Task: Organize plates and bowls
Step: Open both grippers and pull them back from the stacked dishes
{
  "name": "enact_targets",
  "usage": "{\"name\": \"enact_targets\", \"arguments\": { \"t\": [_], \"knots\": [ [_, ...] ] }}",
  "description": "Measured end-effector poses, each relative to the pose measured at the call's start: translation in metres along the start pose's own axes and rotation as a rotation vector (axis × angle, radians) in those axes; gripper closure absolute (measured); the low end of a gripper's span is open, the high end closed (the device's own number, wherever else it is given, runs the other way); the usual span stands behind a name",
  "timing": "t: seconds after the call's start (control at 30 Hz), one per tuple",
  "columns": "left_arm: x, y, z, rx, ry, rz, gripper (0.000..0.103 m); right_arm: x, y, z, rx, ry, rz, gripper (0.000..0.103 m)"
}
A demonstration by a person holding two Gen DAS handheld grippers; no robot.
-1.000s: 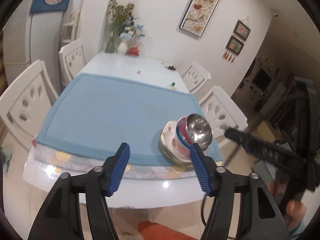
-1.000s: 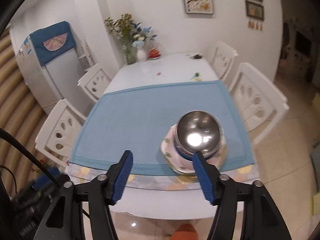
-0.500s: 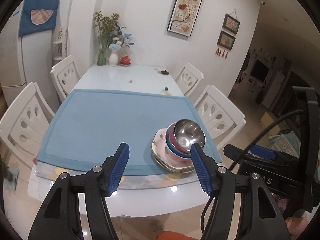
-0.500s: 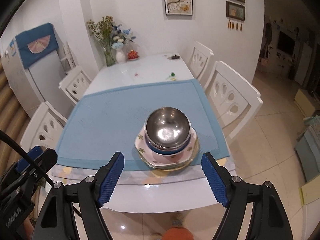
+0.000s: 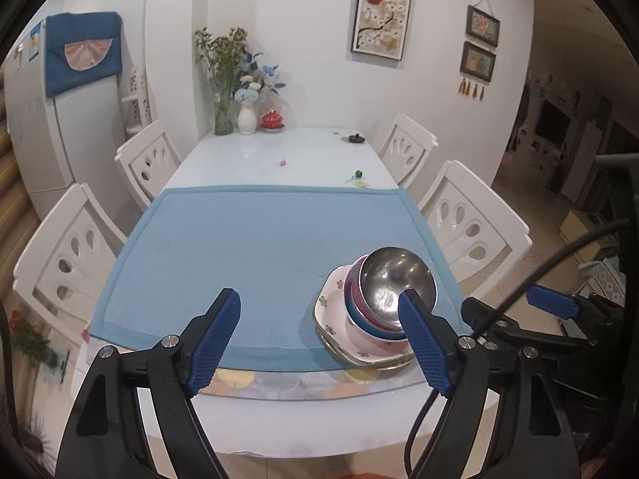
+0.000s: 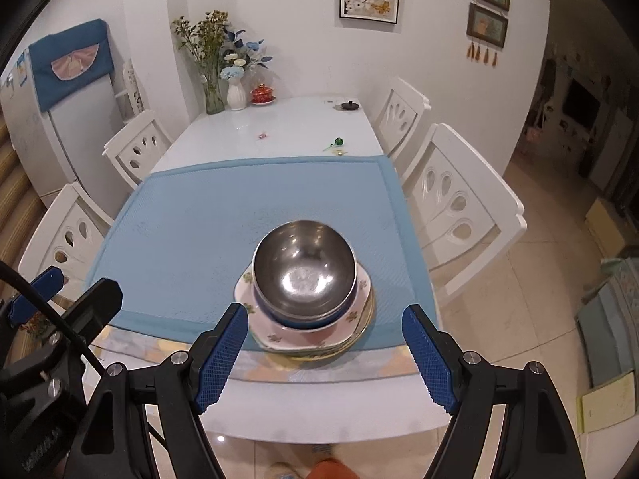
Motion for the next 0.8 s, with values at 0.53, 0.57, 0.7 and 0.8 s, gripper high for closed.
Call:
{"name": "enact_targets", "arguments": {
  "t": [0.53, 0.57, 0.7, 0.8],
  "knots": [
    [0.009, -0.049, 0.009, 0.057, 0.166, 0.165, 0.023, -0.027, -0.062, 0.014, 0.133, 0.022, 0.046, 0.025],
    [0.009, -0.05, 0.011, 0.059, 0.167, 0.173, 0.023, -0.027, -0.066, 0.013, 0.144, 0.022, 0.049, 0.025],
    [0.009, -0.053, 0.014, 0.051, 0.151, 0.252, 0.023, -0.024, -0.076, 0.015, 0.16, 0.044, 0.045, 0.025],
    [0.005, -0.052, 0.017, 0.031, 0.12, 0.298, 0.023, -0.024, -0.081, 0.015, 0.171, 0.044, 0.041, 0.025]
  ]
}}
Point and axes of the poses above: each gripper's, at about its wrist camera, not at the fingertips, and y roughly against the way its jaws point, x to its left, z to its top, the point moved 1 cm from there along -y, roughly the way its jaws point, and after that the axes turned 1 degree about -y, right-handed, at the moved point
